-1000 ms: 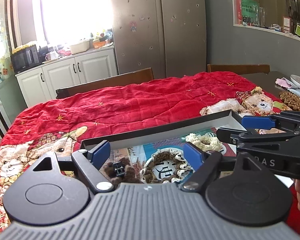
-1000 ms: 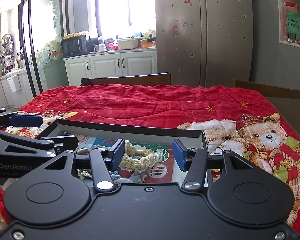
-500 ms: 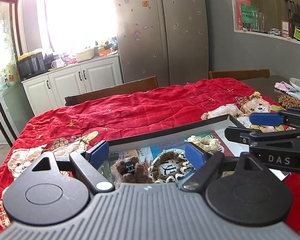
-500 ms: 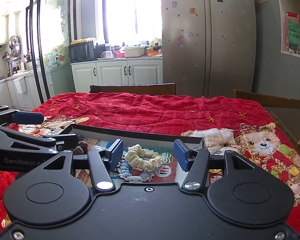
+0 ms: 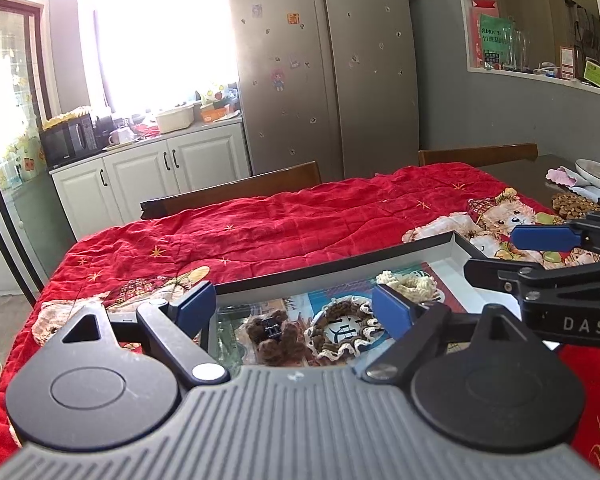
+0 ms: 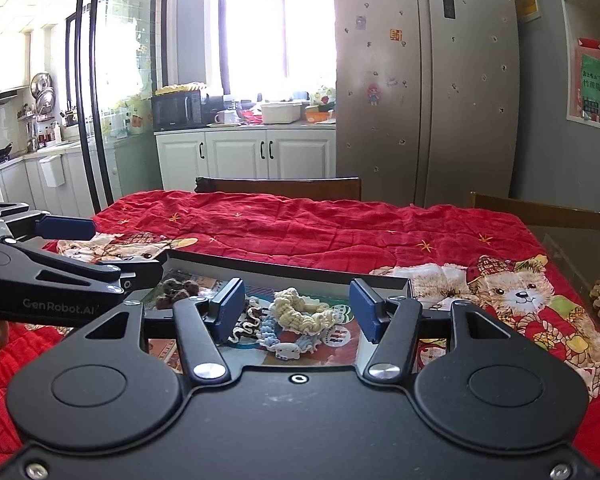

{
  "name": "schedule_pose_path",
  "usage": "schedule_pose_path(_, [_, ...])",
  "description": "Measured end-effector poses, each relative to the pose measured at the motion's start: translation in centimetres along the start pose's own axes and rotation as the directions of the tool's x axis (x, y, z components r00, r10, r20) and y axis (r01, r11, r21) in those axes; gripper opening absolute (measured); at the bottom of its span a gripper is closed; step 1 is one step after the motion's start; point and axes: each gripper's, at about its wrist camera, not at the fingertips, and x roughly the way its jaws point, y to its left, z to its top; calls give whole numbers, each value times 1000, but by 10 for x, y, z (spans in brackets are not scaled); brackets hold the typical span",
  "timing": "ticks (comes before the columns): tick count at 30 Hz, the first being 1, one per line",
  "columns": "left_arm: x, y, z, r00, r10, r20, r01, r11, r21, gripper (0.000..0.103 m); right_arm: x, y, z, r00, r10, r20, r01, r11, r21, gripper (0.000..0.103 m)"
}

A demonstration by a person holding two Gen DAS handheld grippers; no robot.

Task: Organize objects
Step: 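Withdraw both open tools from the box back over the bedspread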

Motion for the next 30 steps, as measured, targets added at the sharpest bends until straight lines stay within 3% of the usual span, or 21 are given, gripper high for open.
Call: schedule_pose_path(30, [-61,7,-13,998,24,60,-25,1000,15,98,-69,20,-9,1000,7,30,-5,998,-69,61])
